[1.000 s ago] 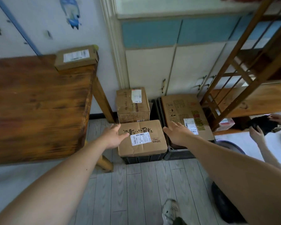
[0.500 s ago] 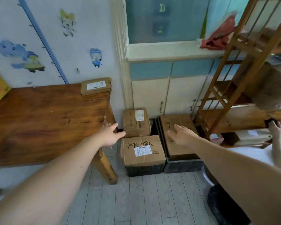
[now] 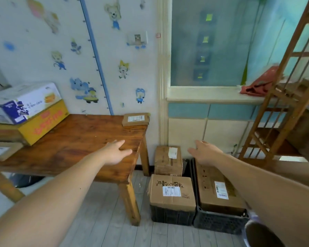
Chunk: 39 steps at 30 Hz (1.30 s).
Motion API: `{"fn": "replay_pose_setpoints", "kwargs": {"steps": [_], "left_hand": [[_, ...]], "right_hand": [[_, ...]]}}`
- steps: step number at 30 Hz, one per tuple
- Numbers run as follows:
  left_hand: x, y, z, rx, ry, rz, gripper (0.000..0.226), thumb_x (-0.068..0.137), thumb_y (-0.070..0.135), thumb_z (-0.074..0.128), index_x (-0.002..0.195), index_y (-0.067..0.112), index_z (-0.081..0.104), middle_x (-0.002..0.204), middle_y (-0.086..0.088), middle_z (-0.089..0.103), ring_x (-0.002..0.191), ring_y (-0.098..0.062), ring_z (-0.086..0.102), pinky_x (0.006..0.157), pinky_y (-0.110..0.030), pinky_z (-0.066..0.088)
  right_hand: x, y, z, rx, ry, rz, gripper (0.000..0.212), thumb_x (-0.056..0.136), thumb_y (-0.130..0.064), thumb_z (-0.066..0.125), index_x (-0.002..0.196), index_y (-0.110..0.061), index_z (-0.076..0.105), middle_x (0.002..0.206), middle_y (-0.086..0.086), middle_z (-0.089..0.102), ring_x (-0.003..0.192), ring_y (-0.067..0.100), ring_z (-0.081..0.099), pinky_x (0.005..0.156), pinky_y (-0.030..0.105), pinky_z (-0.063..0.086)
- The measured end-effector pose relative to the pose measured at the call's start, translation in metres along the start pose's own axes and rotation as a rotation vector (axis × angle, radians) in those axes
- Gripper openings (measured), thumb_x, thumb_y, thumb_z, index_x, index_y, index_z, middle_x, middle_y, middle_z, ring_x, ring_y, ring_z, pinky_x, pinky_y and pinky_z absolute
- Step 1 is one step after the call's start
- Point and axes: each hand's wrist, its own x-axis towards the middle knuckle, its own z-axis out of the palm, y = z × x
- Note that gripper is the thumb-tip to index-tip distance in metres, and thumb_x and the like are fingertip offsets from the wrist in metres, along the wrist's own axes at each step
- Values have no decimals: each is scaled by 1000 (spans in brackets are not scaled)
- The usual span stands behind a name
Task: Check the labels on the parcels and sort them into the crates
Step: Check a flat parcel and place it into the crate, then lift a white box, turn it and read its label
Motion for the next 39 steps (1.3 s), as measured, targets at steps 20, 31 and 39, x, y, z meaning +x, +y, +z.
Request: {"fn": "replay_pose_setpoints", "kwargs": {"steps": [20,31,39], "left_hand": [[-5,-255,-179,-124,248,-172,74,98,55,44,157,24,12,165,-4,8,150,-25,13,120,-40,18],[44,-382,-239,-142,274,-251,69,98,53,45,156,27,18,163,-3,18,149,-28,16,117,-46,22],[115,-440,-280,-126,317,-351,63,102,43,42,156,19,19,164,-9,12,149,-30,17,120,-45,20]], "right_hand": [[76,-337,4,103,27,-378,73,98,-61,37,157,-24,17,163,4,22,146,29,27,117,46,29],[157,-488,48,74,-37,-489,72,98,-60,39,157,-24,17,164,2,17,148,26,24,117,43,26],[268,-591,52,43,-32,-618,71,99,-57,40,157,-20,21,162,7,24,146,28,29,118,42,26]]}}
